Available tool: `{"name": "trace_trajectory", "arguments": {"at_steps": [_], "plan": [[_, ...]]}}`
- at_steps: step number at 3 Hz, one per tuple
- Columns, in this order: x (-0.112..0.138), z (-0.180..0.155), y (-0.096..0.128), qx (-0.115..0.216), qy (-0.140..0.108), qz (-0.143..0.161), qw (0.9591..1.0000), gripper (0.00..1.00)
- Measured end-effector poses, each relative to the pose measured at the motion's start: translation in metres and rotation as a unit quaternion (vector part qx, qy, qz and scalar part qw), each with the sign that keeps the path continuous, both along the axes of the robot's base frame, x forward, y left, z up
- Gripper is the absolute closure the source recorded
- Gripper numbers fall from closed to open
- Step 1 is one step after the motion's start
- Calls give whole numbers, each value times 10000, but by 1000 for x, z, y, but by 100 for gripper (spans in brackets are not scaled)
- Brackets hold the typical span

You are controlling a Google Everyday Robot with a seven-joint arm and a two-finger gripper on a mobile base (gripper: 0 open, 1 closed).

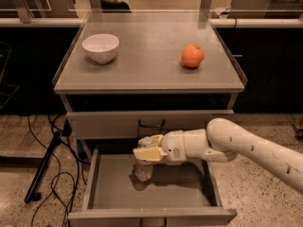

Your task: Pick water bottle from middle drawer and place on counter

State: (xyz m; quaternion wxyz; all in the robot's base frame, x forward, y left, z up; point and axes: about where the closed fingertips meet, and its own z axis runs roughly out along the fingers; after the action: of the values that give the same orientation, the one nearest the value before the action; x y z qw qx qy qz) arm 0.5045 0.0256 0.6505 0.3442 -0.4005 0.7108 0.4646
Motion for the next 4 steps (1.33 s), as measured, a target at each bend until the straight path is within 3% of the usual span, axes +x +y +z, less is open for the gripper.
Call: {"name": "trace_trajectory", "arguments": {"at_steps": [1, 2, 3, 4], "plan": [[-11, 32, -8, -95, -174, -57, 9998, 100], [-11, 32, -8, -95, -174, -57, 9998, 100], [-5, 54, -14, -84, -312, -112, 9994, 100], [5, 100, -28, -123, -642, -230, 9976, 100]]}}
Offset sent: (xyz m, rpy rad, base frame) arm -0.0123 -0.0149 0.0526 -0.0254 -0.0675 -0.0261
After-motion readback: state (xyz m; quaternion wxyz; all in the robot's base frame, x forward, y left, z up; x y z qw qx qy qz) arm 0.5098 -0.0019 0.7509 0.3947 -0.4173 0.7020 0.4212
